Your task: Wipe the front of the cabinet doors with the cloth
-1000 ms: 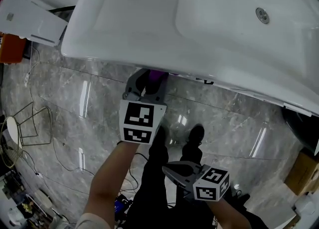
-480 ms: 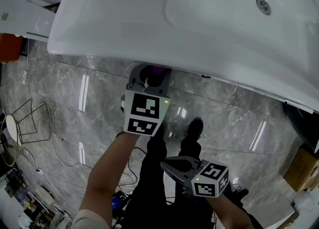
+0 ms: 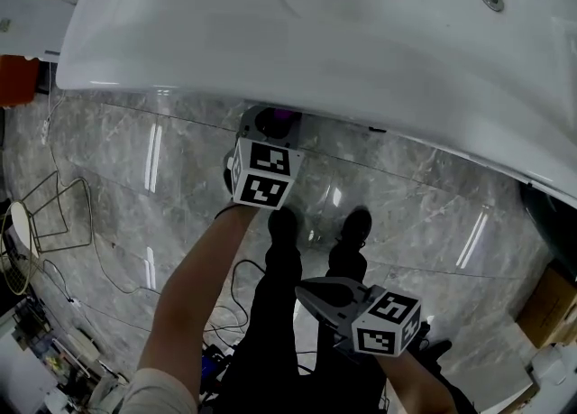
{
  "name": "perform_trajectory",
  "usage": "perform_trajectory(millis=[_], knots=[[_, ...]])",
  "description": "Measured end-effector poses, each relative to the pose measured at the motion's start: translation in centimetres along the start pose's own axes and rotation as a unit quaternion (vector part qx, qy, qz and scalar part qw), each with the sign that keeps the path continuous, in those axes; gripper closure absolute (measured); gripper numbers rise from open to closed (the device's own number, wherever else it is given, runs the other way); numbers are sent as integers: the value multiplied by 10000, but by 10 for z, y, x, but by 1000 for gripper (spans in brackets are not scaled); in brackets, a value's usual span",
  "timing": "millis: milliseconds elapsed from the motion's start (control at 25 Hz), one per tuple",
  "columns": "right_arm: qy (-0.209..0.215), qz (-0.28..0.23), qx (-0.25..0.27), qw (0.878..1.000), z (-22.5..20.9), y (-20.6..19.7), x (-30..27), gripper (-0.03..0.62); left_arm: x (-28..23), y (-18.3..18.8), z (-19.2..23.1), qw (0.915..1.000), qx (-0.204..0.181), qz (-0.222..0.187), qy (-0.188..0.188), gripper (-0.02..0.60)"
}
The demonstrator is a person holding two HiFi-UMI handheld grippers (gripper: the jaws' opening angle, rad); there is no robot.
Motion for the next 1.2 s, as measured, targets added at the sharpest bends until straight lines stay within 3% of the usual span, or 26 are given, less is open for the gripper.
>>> perform_trajectory(millis=[400,880,1080,1200], knots=[[56,-265,-125,9996,-42,-5,-5,585,-72,-78,-2,9983,-215,518,176,462],[-158,-226,-38,9996,-78,-29,-6,585,-143,-153,-4,9938,62,1031,419,462],[-259,-184,-20,9995,-81,-27,-7,585,-143,-163,-7,9930,273,1087,364,463],[-195,-198,-109,9996,-68,-27,-8,585,-117,-159,-10,9924,344,1156,236,463]])
Point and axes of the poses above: the fingertips, and each gripper's own axes: x backward along the fingers, z to its left, y out of its top, the point moved 3 cm from there along x, backward along the fingers, and after that the axes turned 1 degree about -z, right-handed, at the moved point
